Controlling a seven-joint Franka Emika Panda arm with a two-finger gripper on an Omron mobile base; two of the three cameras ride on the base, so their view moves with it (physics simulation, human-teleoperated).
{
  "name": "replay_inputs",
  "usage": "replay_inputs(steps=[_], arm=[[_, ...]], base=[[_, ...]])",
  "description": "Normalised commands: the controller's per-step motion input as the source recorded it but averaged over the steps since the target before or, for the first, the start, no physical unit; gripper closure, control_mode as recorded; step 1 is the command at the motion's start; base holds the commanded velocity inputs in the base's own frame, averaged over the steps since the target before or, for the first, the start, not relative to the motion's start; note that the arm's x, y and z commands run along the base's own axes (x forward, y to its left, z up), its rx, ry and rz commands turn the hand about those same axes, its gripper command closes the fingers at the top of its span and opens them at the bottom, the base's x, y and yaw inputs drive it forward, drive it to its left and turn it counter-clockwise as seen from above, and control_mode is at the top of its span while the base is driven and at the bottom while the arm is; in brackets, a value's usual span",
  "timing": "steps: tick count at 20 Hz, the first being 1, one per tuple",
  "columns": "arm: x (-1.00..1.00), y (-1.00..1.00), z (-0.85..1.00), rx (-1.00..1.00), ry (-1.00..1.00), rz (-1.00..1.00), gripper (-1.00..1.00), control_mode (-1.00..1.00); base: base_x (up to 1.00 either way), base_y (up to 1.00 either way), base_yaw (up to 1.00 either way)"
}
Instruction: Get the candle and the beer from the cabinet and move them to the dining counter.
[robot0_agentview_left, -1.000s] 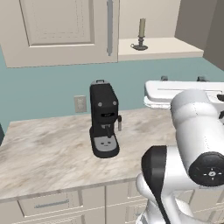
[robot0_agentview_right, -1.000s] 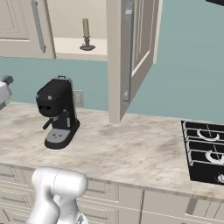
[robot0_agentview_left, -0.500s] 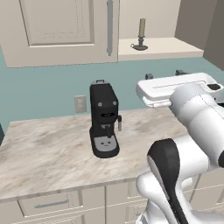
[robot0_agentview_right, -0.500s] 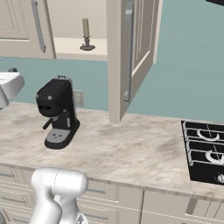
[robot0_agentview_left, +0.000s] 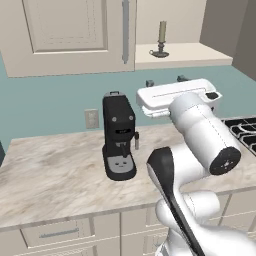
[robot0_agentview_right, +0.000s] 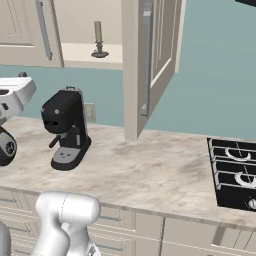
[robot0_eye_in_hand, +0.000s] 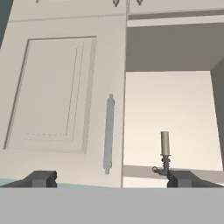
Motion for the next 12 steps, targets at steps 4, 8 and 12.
replay_inputs(steps=[4, 8, 12], arm=[[0.55, 0.26, 0.0, 0.0, 0.0, 0.0, -1.0, -1.0], [0.41, 0.12, 0.0, 0.0, 0.0, -0.01, -1.0, -1.0], [0.41, 0.02, 0.0, 0.0, 0.0, -0.05, -1.0, -1.0]], base=[[0.0, 0.0, 0.0], [0.0, 0.0, 0.0], [0.0, 0.0, 0.0]])
